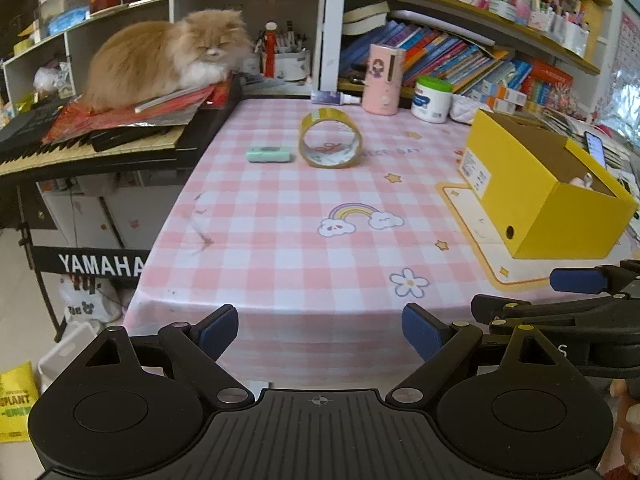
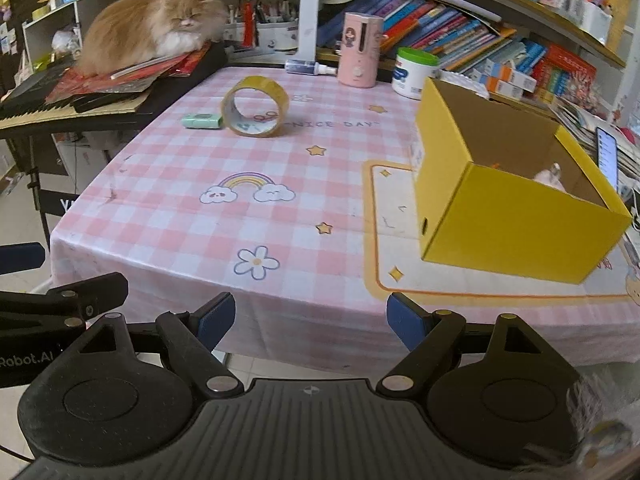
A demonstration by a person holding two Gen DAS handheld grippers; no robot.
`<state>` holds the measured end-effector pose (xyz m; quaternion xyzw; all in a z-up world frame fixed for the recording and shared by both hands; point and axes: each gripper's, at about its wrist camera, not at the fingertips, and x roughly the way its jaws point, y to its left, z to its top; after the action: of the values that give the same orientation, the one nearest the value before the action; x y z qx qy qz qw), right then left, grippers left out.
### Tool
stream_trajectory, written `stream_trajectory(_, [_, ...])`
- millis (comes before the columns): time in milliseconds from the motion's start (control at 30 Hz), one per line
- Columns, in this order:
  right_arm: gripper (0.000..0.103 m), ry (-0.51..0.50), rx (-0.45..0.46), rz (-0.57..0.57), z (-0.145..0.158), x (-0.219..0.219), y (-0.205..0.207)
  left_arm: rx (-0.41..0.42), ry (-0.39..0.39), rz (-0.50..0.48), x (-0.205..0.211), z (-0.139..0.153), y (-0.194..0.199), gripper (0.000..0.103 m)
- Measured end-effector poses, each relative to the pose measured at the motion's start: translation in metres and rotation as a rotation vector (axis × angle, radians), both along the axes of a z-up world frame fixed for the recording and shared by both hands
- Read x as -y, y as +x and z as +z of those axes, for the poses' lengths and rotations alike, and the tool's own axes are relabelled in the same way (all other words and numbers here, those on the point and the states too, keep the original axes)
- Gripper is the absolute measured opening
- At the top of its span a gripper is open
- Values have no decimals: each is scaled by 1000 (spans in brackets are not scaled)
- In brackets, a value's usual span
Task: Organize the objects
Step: 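Move both tools across the table toward the yellow tape roll and green eraser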
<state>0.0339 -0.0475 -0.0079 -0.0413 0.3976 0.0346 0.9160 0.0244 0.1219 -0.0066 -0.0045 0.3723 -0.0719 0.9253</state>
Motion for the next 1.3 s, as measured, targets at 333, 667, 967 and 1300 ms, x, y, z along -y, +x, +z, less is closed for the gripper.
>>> stream_trajectory(333, [80, 24, -17, 54, -7, -5, 47, -5, 7, 52, -4, -4, 43, 91])
stream_trajectory(667, [80, 44, -28, 83, -9, -2, 115, -25, 24, 90, 3, -7, 100, 91])
stream_trajectory(967, [80, 52, -33, 117, -12, -7, 170, -44, 29, 152, -2, -9, 144, 91])
stream_trajectory(1300, [80, -18, 67, 165, -15, -29, 249, -38, 50, 235, -17, -8, 188, 91])
